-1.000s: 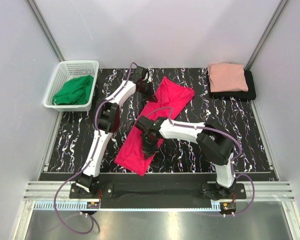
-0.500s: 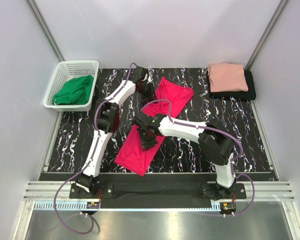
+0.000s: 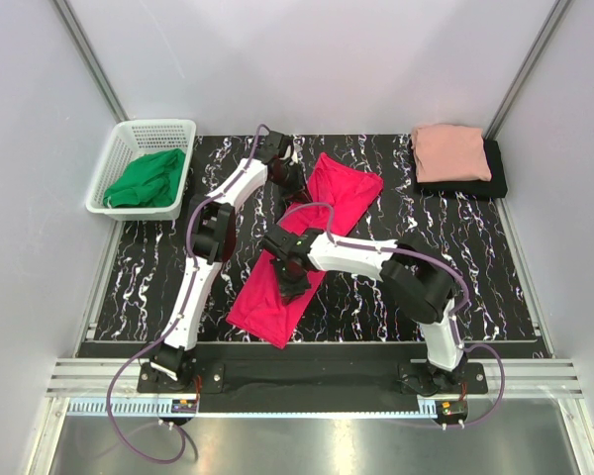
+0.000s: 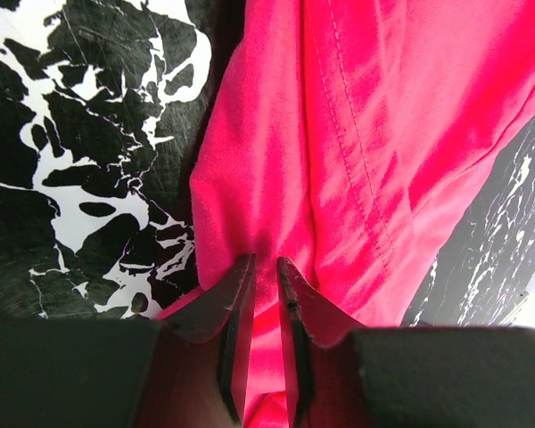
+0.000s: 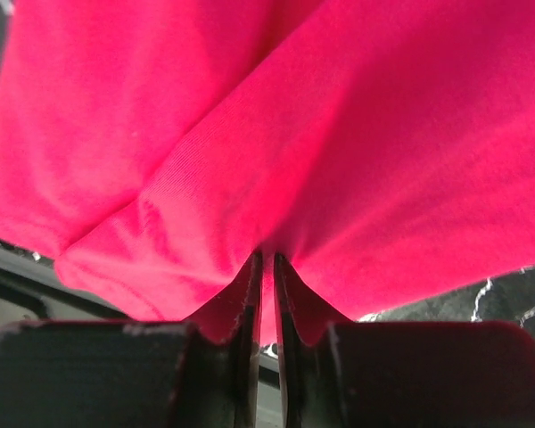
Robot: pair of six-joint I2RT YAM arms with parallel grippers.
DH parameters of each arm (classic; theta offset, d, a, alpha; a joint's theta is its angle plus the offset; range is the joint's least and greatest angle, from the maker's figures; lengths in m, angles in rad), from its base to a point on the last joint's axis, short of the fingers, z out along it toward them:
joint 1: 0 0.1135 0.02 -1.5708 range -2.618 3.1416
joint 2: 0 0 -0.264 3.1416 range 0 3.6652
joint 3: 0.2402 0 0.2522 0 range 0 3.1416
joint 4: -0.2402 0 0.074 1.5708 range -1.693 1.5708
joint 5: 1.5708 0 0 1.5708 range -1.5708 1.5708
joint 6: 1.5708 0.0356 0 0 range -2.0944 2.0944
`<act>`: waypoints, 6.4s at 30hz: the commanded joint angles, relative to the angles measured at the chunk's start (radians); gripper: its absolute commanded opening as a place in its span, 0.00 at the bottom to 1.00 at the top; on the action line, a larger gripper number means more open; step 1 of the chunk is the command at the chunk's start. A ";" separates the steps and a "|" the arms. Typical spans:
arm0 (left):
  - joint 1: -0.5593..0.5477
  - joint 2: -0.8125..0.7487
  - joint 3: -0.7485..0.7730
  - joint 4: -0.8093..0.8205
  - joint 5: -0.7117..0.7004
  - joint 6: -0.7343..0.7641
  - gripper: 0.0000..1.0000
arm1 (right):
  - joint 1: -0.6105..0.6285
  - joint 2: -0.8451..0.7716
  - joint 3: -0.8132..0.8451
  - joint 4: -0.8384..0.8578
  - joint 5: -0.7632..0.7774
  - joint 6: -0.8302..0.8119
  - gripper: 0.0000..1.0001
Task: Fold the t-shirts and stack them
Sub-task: Fold the tshirt
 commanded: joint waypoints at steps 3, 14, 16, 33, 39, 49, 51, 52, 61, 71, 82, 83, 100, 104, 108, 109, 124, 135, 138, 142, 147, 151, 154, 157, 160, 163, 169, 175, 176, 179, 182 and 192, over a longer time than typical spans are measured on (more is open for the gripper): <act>-0.005 0.024 0.017 0.012 0.014 -0.017 0.20 | 0.005 0.045 0.006 0.024 -0.044 -0.007 0.14; -0.007 0.040 0.015 -0.011 -0.008 -0.016 0.00 | 0.007 0.079 -0.011 0.010 -0.064 0.003 0.00; -0.007 0.035 0.015 -0.013 -0.014 -0.013 0.00 | 0.007 0.076 -0.020 0.004 -0.061 0.005 0.00; 0.018 0.028 0.027 -0.066 -0.088 0.000 0.00 | -0.001 0.014 -0.142 -0.090 -0.034 0.080 0.00; 0.021 0.026 0.023 -0.073 -0.098 0.007 0.00 | -0.071 -0.009 -0.192 -0.134 -0.035 0.091 0.00; 0.024 0.034 0.020 -0.092 -0.135 0.004 0.00 | -0.166 -0.064 -0.231 -0.189 -0.020 0.074 0.00; 0.025 0.035 0.020 -0.094 -0.137 0.000 0.00 | -0.168 -0.070 -0.242 -0.188 -0.031 0.074 0.00; 0.025 0.037 0.021 -0.094 -0.141 0.000 0.00 | -0.166 -0.073 -0.247 -0.189 -0.032 0.078 0.00; 0.064 0.020 -0.006 -0.096 -0.200 -0.022 0.00 | -0.185 -0.122 -0.307 -0.189 -0.032 0.089 0.00; 0.105 0.012 0.004 -0.096 -0.230 -0.056 0.00 | -0.229 -0.122 -0.276 -0.218 -0.035 0.051 0.00; 0.119 -0.012 -0.013 -0.097 -0.243 -0.086 0.00 | -0.266 -0.118 -0.251 -0.240 -0.038 0.008 0.00; 0.121 -0.015 -0.014 -0.097 -0.244 -0.088 0.00 | -0.268 -0.116 -0.248 -0.243 -0.038 0.005 0.00; 0.081 -0.127 -0.065 -0.085 -0.117 -0.008 0.39 | -0.268 -0.214 -0.141 -0.245 -0.092 -0.024 0.13; 0.079 -0.260 -0.157 -0.088 -0.095 0.044 0.41 | -0.272 -0.364 0.019 -0.281 -0.026 -0.036 0.15; 0.075 -0.489 -0.355 -0.096 -0.111 0.108 0.43 | -0.346 -0.359 0.204 -0.310 0.044 -0.082 0.29; 0.073 -0.532 -0.399 -0.099 -0.111 0.118 0.43 | -0.375 -0.322 0.251 -0.335 0.042 -0.099 0.25; -0.175 -1.005 -1.083 -0.079 -0.220 0.090 0.41 | -0.651 0.602 1.344 -0.633 -0.084 -0.288 0.23; -0.244 -0.927 -1.065 -0.056 -0.204 0.052 0.44 | -0.673 0.563 1.169 -0.538 -0.153 -0.290 0.25; -0.280 -0.919 -1.068 -0.059 -0.210 0.046 0.43 | -0.674 0.586 1.178 -0.548 -0.147 -0.288 0.23; -0.313 -0.924 -1.083 -0.060 -0.206 0.026 0.43 | -0.674 0.605 1.201 -0.535 -0.147 -0.288 0.24; -0.350 -0.917 -1.111 -0.057 -0.203 0.023 0.43 | -0.674 0.646 1.235 -0.527 -0.149 -0.290 0.25; -0.364 -0.913 -1.129 -0.057 -0.204 0.013 0.41 | -0.676 0.685 1.244 -0.519 -0.153 -0.293 0.24; -0.372 -0.907 -1.139 -0.051 -0.200 0.010 0.38 | -0.676 0.698 1.243 -0.499 -0.159 -0.287 0.23; -0.380 -0.897 -1.152 -0.027 -0.195 0.004 0.38 | -0.676 0.715 1.250 -0.487 -0.159 -0.274 0.24; -0.381 -0.876 -1.177 0.002 -0.174 0.001 0.38 | -0.677 0.725 1.250 -0.484 -0.169 -0.273 0.24; -0.384 -0.855 -1.200 0.055 -0.146 -0.006 0.38 | -0.680 0.741 1.243 -0.482 -0.184 -0.270 0.24; -0.395 -0.825 -1.223 0.101 -0.128 -0.007 0.36 | -0.689 0.766 1.238 -0.476 -0.213 -0.265 0.24; -0.415 -0.802 -1.234 0.108 -0.140 -0.013 0.14 | -0.697 0.774 1.240 -0.473 -0.196 -0.256 0.00; -0.421 -0.802 -1.244 0.110 -0.140 -0.016 0.11 | -0.702 0.775 1.244 -0.473 -0.198 -0.254 0.00; -0.435 -0.812 -1.266 0.112 -0.141 -0.022 0.00 | -0.712 0.790 1.273 -0.465 -0.196 -0.244 0.00; -0.438 -0.824 -1.292 0.113 -0.137 -0.025 0.00 | -0.726 0.798 1.298 -0.443 -0.205 -0.231 0.00; -0.441 -0.873 -1.362 0.121 -0.118 -0.023 0.00 | -0.763 0.832 1.344 -0.367 -0.245 -0.207 0.00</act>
